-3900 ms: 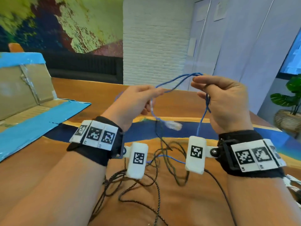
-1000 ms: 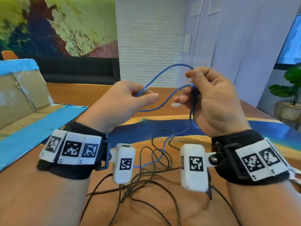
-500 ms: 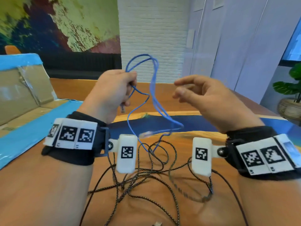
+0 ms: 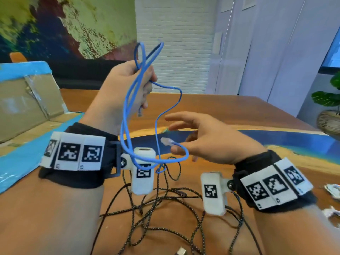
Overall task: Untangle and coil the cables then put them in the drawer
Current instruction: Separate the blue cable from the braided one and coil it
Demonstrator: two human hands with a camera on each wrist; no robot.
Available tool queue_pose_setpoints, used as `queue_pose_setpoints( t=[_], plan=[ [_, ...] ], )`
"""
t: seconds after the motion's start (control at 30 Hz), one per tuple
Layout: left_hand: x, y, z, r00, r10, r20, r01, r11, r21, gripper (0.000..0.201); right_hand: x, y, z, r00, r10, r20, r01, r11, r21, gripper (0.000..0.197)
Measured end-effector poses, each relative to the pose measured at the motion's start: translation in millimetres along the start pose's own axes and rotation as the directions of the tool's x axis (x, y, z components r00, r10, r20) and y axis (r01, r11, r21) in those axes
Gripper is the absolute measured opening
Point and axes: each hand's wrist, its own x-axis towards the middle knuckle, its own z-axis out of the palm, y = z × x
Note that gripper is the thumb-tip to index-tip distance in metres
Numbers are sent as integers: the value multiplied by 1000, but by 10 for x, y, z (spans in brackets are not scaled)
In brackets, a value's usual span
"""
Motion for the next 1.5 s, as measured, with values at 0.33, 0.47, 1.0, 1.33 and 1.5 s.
queue_pose_setpoints(
  t=[0.33, 0.47, 1.0, 1.33, 1.5],
  plan=[
    [7, -17, -64, 995, 26, -95, -26, 1000, -6, 14, 7, -27, 252, 958, -38, 284, 45, 999, -21, 27],
    [83, -49, -255, 985, -28, -172, 38, 998, 53, 9, 8, 46, 135, 989, -67, 133, 24, 953, 302, 55],
    [54, -321, -246, 942, -315, 118, 188, 784, 592, 54, -64, 189, -546, 852, 188, -489, 151, 806, 573, 26],
    [3, -361, -187, 876, -382, 295, 50, 681, 731, 47, 35, 120, -433, 787, 267, -556, 183, 759, 625, 29],
    [16, -366, -152, 941, -312, 134, 48, 512, 858, 56, 29, 117, -413, 806, 244, -539, 166, 781, 602, 30]
  ],
)
